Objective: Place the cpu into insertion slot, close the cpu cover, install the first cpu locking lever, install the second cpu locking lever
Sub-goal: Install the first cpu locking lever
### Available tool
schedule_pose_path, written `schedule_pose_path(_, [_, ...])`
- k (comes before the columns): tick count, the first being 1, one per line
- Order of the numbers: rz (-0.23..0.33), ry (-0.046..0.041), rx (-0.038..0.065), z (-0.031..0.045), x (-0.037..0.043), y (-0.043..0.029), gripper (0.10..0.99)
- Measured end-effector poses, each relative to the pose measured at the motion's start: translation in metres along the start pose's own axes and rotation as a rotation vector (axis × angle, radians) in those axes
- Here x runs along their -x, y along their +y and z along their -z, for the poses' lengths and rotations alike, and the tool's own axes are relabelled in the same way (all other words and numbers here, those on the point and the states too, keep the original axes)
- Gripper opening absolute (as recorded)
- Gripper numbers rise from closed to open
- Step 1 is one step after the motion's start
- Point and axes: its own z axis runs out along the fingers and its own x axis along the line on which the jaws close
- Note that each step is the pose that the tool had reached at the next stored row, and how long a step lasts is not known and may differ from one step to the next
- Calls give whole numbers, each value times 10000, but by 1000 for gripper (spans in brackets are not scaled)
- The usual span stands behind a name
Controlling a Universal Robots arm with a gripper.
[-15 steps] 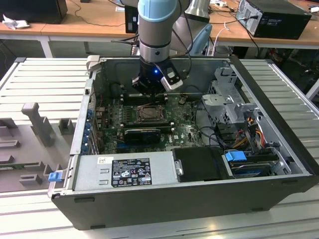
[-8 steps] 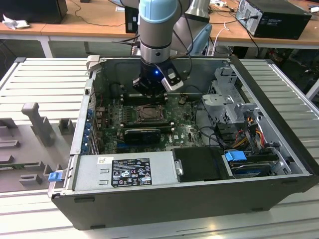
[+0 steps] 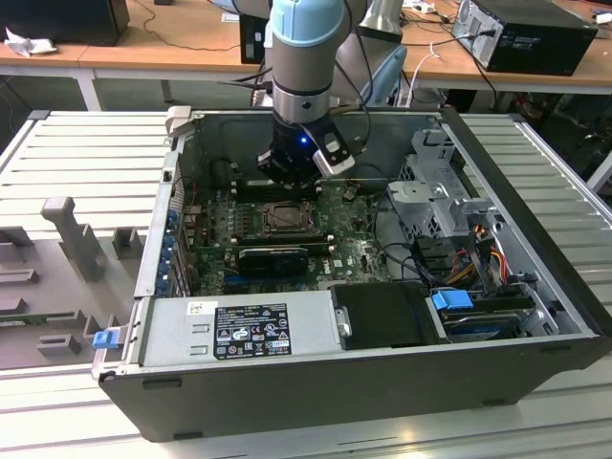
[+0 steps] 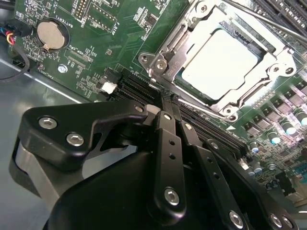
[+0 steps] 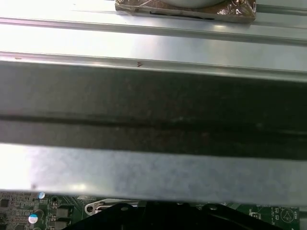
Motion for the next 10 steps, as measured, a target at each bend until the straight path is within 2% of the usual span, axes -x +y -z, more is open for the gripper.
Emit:
schedule_pose_path(6, [7, 11, -189, -14, 14, -3, 106])
schedule_pose_path(10, [10, 19, -355, -44, 20, -5, 106])
